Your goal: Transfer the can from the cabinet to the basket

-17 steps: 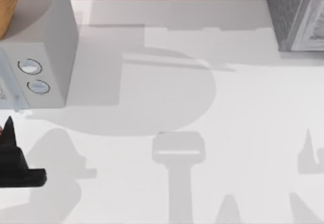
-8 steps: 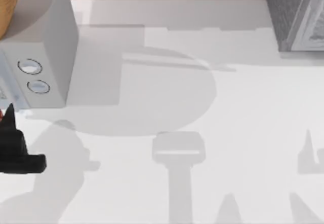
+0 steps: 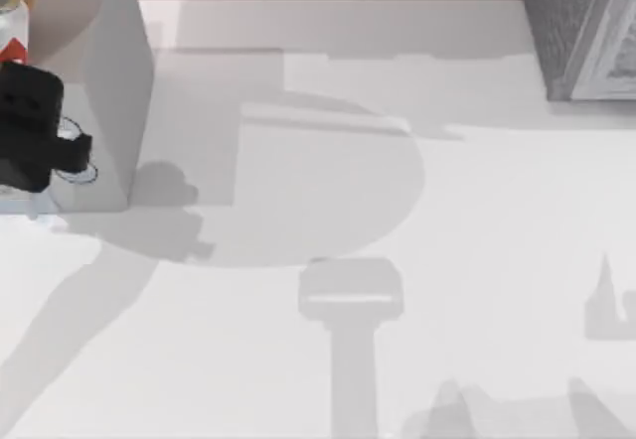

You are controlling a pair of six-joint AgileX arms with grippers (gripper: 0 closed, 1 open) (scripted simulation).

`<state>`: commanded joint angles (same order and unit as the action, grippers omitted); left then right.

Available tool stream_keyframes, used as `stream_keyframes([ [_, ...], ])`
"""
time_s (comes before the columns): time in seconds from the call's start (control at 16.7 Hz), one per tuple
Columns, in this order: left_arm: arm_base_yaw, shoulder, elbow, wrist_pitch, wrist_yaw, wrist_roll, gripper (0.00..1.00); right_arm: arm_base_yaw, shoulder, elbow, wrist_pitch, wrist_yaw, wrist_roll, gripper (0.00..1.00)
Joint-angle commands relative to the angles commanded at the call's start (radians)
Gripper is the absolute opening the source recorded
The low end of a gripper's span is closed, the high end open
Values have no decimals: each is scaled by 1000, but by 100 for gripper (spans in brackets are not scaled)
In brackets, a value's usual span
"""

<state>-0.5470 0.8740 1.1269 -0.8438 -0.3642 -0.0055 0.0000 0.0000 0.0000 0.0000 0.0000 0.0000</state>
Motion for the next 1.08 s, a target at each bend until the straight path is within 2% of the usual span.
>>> stream_keyframes([
  [0.42, 497, 537, 659, -278, 688, 374, 0, 0, 0, 0, 0, 0, 0, 100],
  [0.72, 806, 900, 1126, -479, 1163, 632, 0, 0, 0, 0, 0, 0, 0, 100],
  [0.9, 952, 1077, 1361, -581, 1398, 762, 0, 0, 0, 0, 0, 0, 0, 100],
  [1.08, 1057, 1208, 1537, -657, 1575, 859, 0, 0, 0, 0, 0, 0, 0, 100],
])
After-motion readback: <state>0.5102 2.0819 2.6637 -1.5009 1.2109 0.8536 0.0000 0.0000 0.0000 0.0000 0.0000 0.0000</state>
